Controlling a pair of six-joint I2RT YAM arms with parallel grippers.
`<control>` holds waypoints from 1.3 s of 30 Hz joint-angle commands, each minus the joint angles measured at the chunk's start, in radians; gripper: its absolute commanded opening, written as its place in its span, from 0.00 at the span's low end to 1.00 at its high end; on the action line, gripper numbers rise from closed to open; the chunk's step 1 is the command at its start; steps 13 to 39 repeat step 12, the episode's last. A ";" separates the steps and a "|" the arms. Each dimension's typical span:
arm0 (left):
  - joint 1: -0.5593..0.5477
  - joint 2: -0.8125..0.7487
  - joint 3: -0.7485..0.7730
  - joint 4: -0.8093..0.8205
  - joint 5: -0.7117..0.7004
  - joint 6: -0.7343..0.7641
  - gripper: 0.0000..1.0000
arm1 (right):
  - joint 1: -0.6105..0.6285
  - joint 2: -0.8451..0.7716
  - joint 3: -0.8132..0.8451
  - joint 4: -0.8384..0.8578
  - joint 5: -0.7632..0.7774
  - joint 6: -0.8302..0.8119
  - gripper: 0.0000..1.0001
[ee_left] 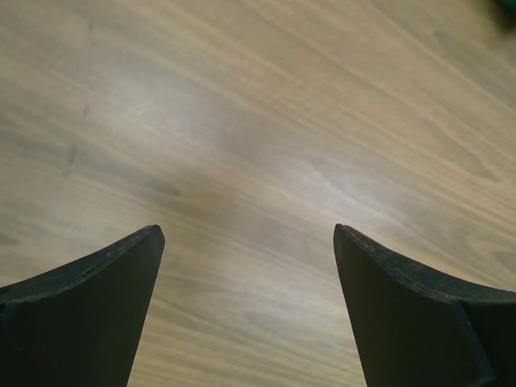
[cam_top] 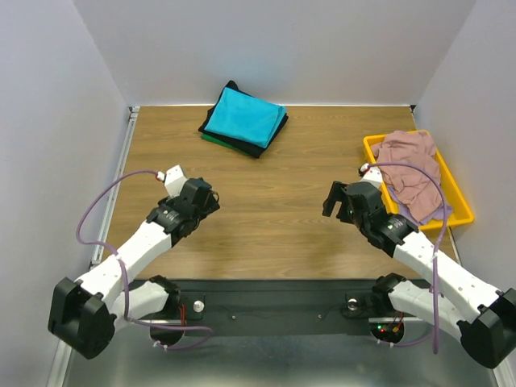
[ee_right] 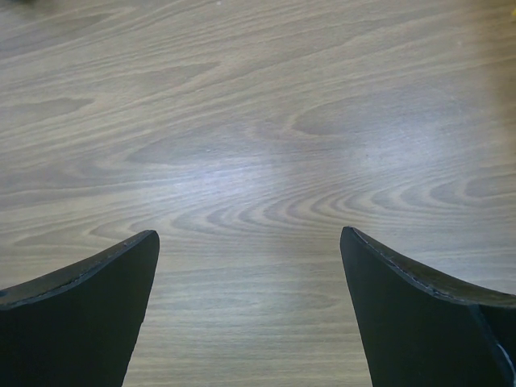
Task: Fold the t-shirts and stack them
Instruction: Neatly place the folded tshirt to the corner
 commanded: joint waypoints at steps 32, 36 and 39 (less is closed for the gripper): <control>-0.012 -0.289 -0.109 0.094 -0.066 -0.020 0.98 | -0.007 -0.159 -0.140 0.123 0.071 -0.022 1.00; -0.012 -0.289 -0.109 0.094 -0.066 -0.020 0.98 | -0.007 -0.159 -0.140 0.123 0.071 -0.022 1.00; -0.012 -0.289 -0.109 0.094 -0.066 -0.020 0.98 | -0.007 -0.159 -0.140 0.123 0.071 -0.022 1.00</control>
